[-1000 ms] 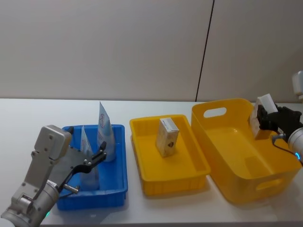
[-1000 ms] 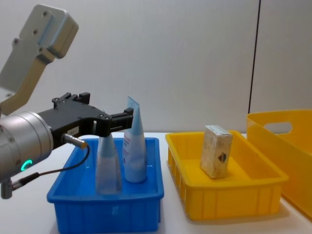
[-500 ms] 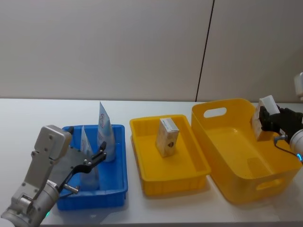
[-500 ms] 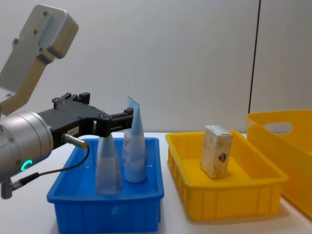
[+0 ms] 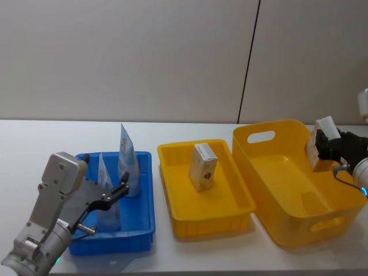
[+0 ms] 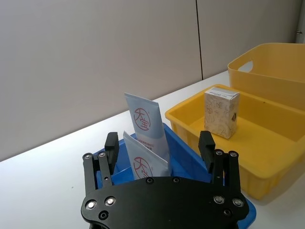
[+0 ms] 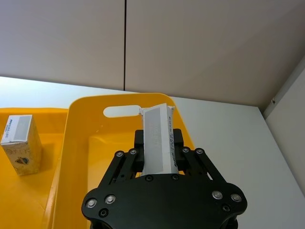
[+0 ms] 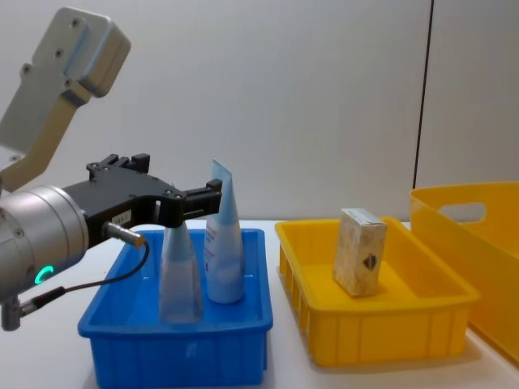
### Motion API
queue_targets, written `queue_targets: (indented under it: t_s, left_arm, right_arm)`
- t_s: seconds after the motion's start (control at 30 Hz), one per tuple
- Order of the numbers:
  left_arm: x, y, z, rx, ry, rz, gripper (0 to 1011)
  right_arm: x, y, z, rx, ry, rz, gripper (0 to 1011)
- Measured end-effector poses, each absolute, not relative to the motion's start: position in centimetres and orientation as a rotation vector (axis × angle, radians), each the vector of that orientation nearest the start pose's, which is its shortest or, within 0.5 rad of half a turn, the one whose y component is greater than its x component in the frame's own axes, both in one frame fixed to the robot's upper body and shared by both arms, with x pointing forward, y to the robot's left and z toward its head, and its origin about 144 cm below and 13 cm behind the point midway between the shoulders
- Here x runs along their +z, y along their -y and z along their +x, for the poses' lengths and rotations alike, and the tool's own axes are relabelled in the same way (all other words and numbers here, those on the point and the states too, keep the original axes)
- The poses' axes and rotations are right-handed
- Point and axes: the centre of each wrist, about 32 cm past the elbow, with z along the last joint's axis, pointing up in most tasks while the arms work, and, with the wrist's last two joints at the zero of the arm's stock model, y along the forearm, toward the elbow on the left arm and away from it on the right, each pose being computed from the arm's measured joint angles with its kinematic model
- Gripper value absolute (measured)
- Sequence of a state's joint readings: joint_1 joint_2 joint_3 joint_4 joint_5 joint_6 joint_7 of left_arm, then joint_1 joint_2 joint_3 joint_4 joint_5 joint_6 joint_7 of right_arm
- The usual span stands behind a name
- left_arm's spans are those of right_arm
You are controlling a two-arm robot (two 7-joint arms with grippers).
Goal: Bimanual collaborative sorting of washing and personal care products
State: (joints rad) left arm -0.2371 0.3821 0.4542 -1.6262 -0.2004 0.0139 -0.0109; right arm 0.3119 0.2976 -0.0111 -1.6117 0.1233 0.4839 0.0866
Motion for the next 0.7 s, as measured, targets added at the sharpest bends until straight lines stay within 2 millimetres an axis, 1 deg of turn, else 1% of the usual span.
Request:
queue_targets:
  t_s: [0.7]
  left_arm:
    - [120.44,-19.84,49.20,1.124,0.268,0.061,1001]
  right_arm:
    - [127.59,30.87,52.85,-1.528,0.016,-0.237,305]
